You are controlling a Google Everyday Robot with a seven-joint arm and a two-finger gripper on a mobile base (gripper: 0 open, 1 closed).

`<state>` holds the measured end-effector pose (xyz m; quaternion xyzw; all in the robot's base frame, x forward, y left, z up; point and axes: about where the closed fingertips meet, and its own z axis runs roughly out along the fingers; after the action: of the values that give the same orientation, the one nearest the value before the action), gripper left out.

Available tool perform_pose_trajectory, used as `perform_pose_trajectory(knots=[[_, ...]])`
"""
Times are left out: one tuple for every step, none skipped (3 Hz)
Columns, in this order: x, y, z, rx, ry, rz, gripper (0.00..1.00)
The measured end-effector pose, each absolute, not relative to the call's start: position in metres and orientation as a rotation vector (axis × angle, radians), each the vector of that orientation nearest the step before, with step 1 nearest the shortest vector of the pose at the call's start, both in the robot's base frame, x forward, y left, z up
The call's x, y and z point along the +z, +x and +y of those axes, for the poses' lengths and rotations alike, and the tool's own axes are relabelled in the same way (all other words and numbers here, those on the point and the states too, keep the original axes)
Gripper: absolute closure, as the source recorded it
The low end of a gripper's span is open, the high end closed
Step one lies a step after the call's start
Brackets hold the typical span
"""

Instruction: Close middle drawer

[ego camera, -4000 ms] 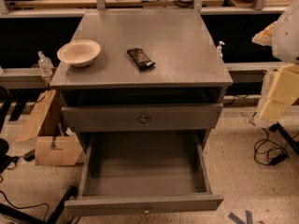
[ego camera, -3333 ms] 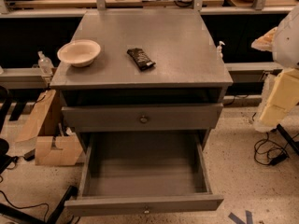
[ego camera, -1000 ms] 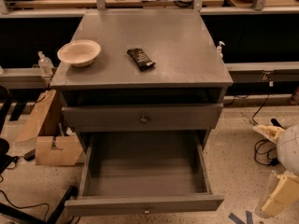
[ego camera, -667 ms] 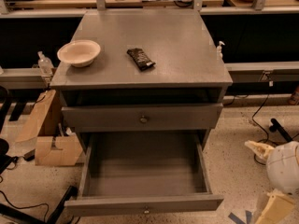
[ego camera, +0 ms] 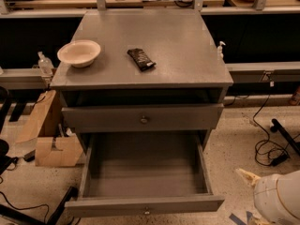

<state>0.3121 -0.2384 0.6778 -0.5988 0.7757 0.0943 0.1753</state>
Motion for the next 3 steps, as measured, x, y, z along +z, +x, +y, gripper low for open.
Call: perform_pose_trajectory(knots=[[0.619, 0.294, -0.238, 0.284, -1.714, 2.214, 0.0], [0.609, 0.293, -0.232, 0.275, -1.706, 2.224, 0.0], [0.57, 0.288, -0.23, 0.322, -1.67, 2.216, 0.03]])
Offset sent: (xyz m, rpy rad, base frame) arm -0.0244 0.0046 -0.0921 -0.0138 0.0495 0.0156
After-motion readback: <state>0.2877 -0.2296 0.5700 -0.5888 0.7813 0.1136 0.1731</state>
